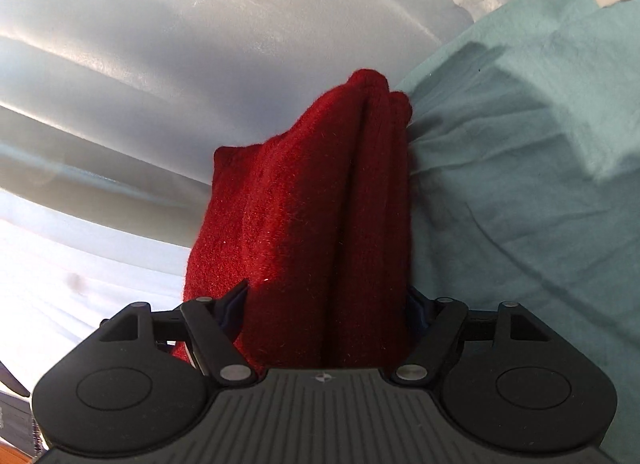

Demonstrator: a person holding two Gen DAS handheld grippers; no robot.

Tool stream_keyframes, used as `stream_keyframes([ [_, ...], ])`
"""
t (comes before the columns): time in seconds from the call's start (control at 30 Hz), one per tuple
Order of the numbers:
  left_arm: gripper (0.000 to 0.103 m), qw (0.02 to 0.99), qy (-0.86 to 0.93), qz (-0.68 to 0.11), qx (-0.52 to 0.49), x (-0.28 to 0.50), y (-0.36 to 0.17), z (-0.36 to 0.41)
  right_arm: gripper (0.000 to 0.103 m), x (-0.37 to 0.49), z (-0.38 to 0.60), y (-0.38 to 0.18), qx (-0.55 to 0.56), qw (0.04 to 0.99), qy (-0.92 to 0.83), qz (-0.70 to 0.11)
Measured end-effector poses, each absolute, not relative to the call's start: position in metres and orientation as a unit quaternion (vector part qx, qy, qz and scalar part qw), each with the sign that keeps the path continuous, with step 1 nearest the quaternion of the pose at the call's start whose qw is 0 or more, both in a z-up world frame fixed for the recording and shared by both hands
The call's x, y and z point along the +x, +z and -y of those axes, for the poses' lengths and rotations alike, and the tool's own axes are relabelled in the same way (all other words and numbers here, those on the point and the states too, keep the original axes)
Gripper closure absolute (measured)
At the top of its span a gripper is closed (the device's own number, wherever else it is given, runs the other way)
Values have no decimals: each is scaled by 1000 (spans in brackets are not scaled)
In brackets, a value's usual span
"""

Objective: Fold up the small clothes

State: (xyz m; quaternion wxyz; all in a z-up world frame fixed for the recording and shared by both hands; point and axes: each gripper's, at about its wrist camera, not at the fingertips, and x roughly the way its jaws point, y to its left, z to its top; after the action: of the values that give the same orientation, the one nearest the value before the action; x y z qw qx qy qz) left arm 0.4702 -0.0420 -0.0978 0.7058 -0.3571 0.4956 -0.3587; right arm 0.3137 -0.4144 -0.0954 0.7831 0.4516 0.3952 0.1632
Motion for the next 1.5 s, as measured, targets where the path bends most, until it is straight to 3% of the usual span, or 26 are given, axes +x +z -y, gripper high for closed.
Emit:
stream_keyframes([
  [0.2, 24, 714, -359, -480, -363, 464, -96, 44, 41, 317, 408, -96, 451, 787, 170, -386],
  [0.43, 20, 716, -343, -483, -370, 466, -99, 51, 41, 314, 399, -92, 462, 785, 155, -382],
  [0.77, 33, 741, -346, -444, -367, 430, -61, 27, 47, 302, 361, -44, 413, 817, 178, -360],
  [1.03, 31, 791, -266, -435, -337, 357, -25, -38, 46, 286, 296, -34, 410, 793, 256, -369],
  [1.13, 33, 815, -206, -446, -306, 332, -29, -63, 38, 276, 273, -44, 392, 792, 248, -398],
  [1.33, 21, 877, -102, -380, -277, 305, 3, -99, 35, 241, 275, -14, 320, 865, 137, -361],
  [1.47, 10, 899, -84, -349, -251, 330, 27, -76, 61, 236, 256, 23, 272, 908, 92, -305],
  [1.5, 9, 898, -89, -352, -249, 341, 30, -63, 63, 241, 241, 30, 251, 914, 94, -303],
])
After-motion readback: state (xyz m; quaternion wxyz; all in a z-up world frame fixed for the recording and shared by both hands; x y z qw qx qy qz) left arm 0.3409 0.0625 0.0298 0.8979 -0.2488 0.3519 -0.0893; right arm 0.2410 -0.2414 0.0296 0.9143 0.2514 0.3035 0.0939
